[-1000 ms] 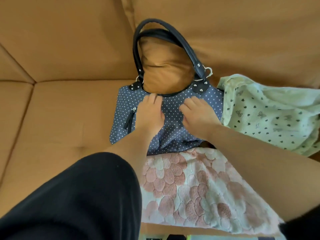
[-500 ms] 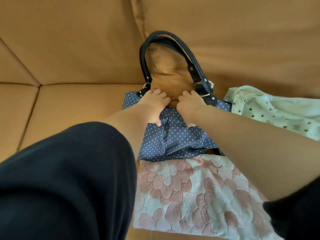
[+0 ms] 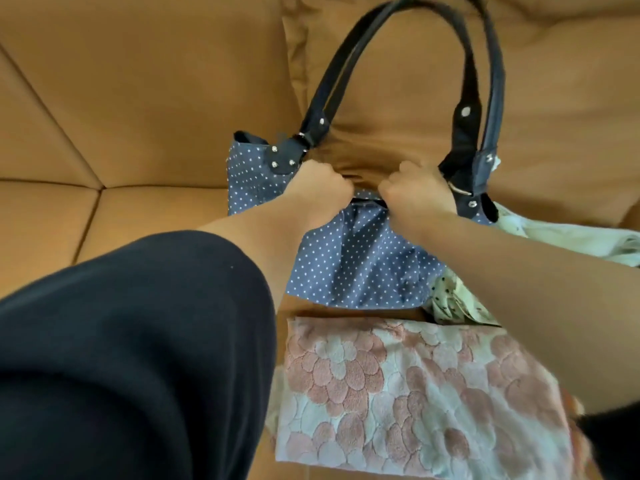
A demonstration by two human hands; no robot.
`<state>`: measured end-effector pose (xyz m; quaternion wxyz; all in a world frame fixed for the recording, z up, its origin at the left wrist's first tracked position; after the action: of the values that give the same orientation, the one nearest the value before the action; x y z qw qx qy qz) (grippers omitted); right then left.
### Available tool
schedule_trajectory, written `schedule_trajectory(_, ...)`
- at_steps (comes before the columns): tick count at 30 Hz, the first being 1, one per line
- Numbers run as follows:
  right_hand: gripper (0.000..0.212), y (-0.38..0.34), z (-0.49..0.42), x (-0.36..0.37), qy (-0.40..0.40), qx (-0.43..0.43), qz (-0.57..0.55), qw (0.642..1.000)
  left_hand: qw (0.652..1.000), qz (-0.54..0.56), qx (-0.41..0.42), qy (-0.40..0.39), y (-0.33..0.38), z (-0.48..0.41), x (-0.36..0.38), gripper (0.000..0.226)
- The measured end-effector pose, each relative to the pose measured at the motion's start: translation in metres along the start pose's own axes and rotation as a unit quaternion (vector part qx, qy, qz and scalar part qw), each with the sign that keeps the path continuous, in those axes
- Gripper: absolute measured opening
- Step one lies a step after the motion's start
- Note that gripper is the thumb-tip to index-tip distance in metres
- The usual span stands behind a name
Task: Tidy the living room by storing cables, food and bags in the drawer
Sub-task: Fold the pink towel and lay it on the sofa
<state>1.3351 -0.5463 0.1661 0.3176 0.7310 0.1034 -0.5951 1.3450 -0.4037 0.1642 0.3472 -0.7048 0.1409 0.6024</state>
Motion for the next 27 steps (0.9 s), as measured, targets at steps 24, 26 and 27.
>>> schedule_trajectory(24, 0.032, -0.152, 0.107, 0.073, -0.373, 0.022, -0.273, 0.886, 0.976, 0.129, -0.167, -0.044, 0.025, 0.037, 0.014, 0.018)
schedule_trajectory(26, 0.037, -0.154, 0.103, 0.096, -0.394, 0.104, -0.322, 0.855, 0.980, 0.121, -0.153, -0.046, 0.024, 0.044, 0.021, 0.018)
schedule_trajectory(27, 0.041, -0.154, 0.099, 0.104, -0.396, 0.121, -0.328, 0.849, 0.981, 0.122, -0.142, -0.045, 0.024, 0.048, 0.024, 0.018)
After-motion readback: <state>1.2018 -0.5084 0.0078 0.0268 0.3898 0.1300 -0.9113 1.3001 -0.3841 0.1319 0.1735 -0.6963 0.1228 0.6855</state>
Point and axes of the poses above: each hand's wrist, its own z-axis away from the middle knuckle, its own x-axis out of the palm, y = z × x, the point moved 2 cm from there along -z, towards the middle knuckle, and after that the axes turned 14 degrees about y, right-handed, at the moved point
